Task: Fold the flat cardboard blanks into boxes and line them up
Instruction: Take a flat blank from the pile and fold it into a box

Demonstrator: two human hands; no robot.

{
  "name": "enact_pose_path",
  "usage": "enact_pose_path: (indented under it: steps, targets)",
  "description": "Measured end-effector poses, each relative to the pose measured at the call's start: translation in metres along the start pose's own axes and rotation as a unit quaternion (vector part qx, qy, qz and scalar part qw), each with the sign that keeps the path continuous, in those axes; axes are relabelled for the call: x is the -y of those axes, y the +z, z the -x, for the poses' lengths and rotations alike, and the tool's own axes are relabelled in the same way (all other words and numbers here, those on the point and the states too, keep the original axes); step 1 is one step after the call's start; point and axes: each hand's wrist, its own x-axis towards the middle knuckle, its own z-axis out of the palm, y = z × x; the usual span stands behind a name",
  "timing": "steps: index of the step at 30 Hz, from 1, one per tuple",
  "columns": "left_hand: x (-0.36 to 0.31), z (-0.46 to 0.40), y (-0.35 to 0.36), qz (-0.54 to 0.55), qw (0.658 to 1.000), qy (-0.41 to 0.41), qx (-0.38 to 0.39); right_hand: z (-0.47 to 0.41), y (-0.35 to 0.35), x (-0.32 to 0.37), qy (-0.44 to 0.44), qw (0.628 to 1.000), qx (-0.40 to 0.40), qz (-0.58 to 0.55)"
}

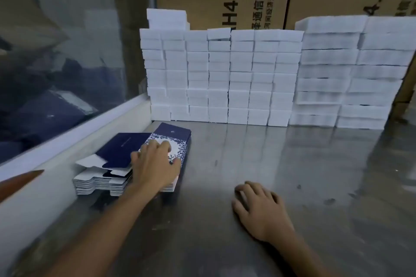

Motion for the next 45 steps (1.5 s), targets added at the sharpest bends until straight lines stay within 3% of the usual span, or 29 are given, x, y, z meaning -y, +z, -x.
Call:
enact_pose_path:
  steps: [4,10,13,17,20,22,26,32,41,43,45]
  targets:
    - [-0.003,-0.032,0.013,-0.157,0.981,-0.038,0.111,-0.036,0.006,0.000,0.013,1.000,-0.012,-0.011]
    - [0.004,-0.065,0.034,-0.055,0.967,-0.134,0.208,-0.078,0.014,0.001,0.040,0.999,-0.021,0.006]
    - [0.007,-0.060,0.048,-0.033,0.965,-0.147,0.214,-0.093,0.015,0.002,0.057,0.997,-0.042,-0.001]
    - [0.009,-0.059,0.051,-0.016,0.978,-0.137,0.155,-0.109,0.015,-0.002,0.097,0.992,-0.072,-0.047]
    - [0.007,-0.057,0.046,0.031,0.994,-0.099,0.042,-0.111,0.014,-0.007,0.117,0.984,-0.087,-0.100]
    - [-0.001,-0.048,0.045,-0.009,0.998,-0.056,-0.018,-0.108,0.011,-0.011,0.128,0.974,-0.077,-0.170]
    - [-0.017,-0.039,0.051,-0.063,0.998,-0.012,-0.008,-0.103,0.005,-0.014,0.097,0.954,-0.078,-0.273]
    - [-0.023,-0.040,0.055,-0.078,0.996,0.019,-0.034,-0.099,0.000,-0.002,0.040,0.944,-0.071,-0.320]
    - [-0.033,-0.033,0.042,-0.034,0.970,0.137,-0.200,-0.094,-0.005,0.005,0.021,0.931,-0.072,-0.356]
    - [-0.041,-0.026,0.043,-0.019,0.954,0.189,-0.233,-0.093,-0.008,0.009,0.025,0.909,-0.062,-0.411]
    - [-0.051,-0.018,0.046,0.002,0.934,0.253,-0.253,-0.093,-0.011,0.016,0.054,0.855,-0.019,-0.516]
